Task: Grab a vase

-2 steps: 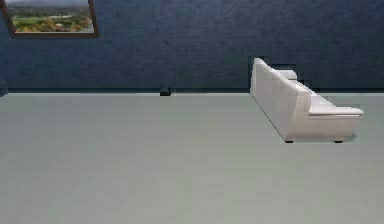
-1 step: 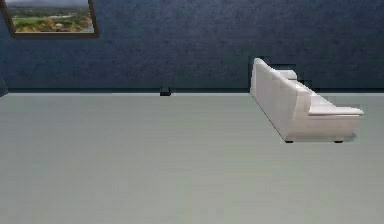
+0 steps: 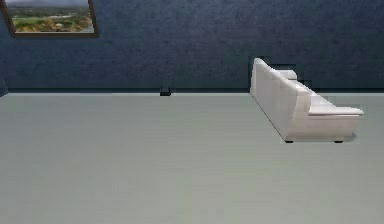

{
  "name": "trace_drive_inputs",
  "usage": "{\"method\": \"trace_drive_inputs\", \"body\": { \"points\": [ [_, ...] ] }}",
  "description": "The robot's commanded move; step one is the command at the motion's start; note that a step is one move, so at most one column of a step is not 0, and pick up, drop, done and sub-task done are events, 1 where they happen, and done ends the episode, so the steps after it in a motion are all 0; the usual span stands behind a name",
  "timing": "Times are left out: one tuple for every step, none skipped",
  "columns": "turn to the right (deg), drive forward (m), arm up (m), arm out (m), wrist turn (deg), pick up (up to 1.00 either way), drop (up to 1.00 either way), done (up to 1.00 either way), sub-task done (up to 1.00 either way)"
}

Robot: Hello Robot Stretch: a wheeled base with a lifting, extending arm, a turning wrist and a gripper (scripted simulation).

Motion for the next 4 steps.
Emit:
{"method": "trace_drive_inputs", "body": {
  "points": [
    [0.0, 0.0, 0.0, 0.4, 0.0, 0.0, 0.0, 0.0, 0.0],
    [0.0, 0.0, 0.0, 0.0, 45.0, 0.0, 0.0, 0.0, 0.0],
    [0.0, 0.0, 0.0, 0.0, 45.0, 0.0, 0.0, 0.0, 0.0],
    [0.0, 0.0, 0.0, 0.0, 45.0, 0.0, 0.0, 0.0, 0.0]
  ]
}}
